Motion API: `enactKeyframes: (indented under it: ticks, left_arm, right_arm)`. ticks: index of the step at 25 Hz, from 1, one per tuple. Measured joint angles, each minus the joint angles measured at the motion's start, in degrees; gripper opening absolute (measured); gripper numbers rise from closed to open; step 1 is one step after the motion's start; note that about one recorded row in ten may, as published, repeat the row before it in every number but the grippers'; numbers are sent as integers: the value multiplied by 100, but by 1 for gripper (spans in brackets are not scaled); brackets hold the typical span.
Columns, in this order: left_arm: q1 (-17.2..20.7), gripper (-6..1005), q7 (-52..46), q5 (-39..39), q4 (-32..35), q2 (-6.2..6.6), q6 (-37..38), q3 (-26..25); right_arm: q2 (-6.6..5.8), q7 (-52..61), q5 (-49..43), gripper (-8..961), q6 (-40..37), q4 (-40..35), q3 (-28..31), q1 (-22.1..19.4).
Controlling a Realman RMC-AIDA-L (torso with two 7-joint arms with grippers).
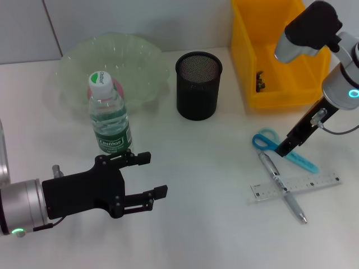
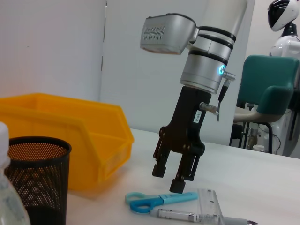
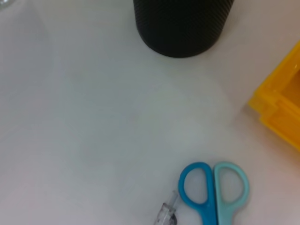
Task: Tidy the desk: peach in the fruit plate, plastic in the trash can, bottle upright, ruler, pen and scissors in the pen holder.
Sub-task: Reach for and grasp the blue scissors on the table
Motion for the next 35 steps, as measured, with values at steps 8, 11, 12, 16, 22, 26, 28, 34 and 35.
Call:
enactKeyframes:
  ticks: [8,11,12,16,22,26,28,34,35]
  left_arm:
    - [-1,793,-72,4,11,8,-37,3]
    - [-1,793,-74,5,12,8,-59,6]
    - [0,793,-74,5,12,8,-62,7]
    - [5,793,-76,5,8,9,-69,9]
    - [8,793,-76,5,7,9,-71,9]
    - [8,793,-77,5,1,9,-71,9]
    - [8,793,-77,5,-8,9,-71,9]
    - [6,793,-77,4,-9,9,-71,9]
    - [4,793,-77,5,-10,9,-71,9]
  right_arm:
    - [3,-17,-64,677,280,287,-12,6]
    - [2,-19,-74,676,364,362,-39,5]
    - [1,-20,-82,676,390,378,-49,4]
    - [0,-21,-125,675,521,499,-59,6]
    - [-4,-23,-128,673,574,607,-60,56]
    - [-6,-29,-128,672,617,687,-72,79]
    - [-6,-30,-128,672,622,695,-78,79]
    - [-6,-33,-128,670,632,707,-79,83]
    - [-6,-36,-128,670,632,723,-81,84]
